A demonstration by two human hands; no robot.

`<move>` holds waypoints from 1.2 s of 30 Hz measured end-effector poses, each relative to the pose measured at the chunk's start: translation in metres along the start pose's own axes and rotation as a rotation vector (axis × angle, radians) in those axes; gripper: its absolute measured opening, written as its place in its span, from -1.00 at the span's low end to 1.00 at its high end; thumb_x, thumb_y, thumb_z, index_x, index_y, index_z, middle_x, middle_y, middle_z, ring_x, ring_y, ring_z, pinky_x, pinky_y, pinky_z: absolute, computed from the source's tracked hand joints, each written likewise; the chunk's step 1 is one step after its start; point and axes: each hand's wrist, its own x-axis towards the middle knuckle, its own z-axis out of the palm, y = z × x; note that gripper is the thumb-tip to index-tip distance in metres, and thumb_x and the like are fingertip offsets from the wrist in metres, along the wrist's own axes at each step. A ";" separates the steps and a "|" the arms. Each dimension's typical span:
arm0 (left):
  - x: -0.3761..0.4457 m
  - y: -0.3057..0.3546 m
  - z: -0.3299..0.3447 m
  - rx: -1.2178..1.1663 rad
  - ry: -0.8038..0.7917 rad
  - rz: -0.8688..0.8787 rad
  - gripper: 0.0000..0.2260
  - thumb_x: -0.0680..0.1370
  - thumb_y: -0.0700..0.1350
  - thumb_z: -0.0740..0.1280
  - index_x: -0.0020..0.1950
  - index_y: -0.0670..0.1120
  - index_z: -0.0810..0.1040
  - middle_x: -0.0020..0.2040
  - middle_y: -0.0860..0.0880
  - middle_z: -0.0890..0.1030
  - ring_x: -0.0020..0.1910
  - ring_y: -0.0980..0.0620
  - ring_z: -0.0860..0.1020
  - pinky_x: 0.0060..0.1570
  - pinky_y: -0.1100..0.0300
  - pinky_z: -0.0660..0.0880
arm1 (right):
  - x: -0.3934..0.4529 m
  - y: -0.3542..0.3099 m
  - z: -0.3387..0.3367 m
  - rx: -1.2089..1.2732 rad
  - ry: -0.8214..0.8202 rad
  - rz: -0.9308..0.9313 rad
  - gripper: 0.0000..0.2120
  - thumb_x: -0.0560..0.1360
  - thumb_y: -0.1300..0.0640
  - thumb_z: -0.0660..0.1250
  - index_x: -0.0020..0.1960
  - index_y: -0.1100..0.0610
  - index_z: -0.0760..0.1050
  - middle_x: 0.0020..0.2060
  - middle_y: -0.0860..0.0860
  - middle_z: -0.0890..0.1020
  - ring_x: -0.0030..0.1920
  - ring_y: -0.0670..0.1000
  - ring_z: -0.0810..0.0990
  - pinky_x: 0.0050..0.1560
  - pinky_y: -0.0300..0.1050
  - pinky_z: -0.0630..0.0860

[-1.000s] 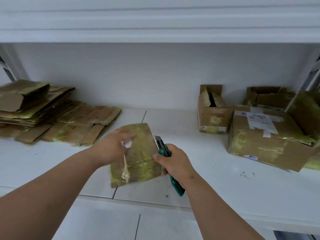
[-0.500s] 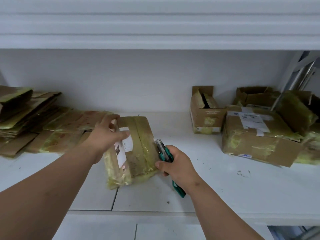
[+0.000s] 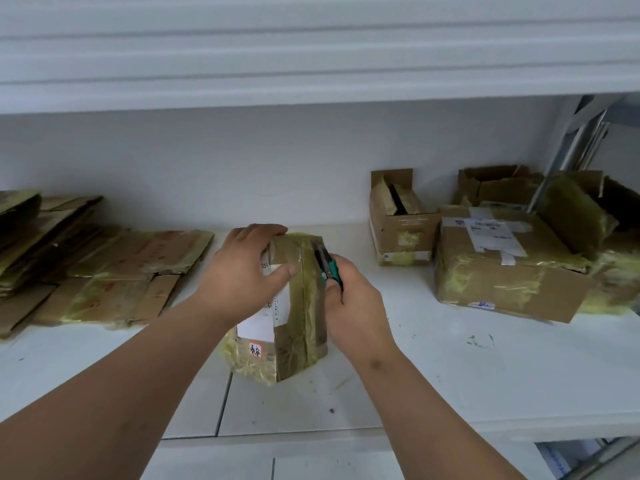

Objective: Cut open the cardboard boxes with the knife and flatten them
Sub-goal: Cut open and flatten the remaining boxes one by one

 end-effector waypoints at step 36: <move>-0.008 -0.009 -0.004 -0.067 0.001 0.023 -0.50 0.41 0.15 0.29 0.32 0.03 0.52 0.09 0.21 0.46 0.11 0.20 0.30 -0.01 0.32 0.24 | -0.004 -0.036 -0.006 -0.470 -0.182 -0.022 -0.90 0.55 0.14 0.17 -0.01 0.07 0.46 -0.31 -0.02 0.48 -0.26 0.08 0.51 -0.41 -0.16 0.31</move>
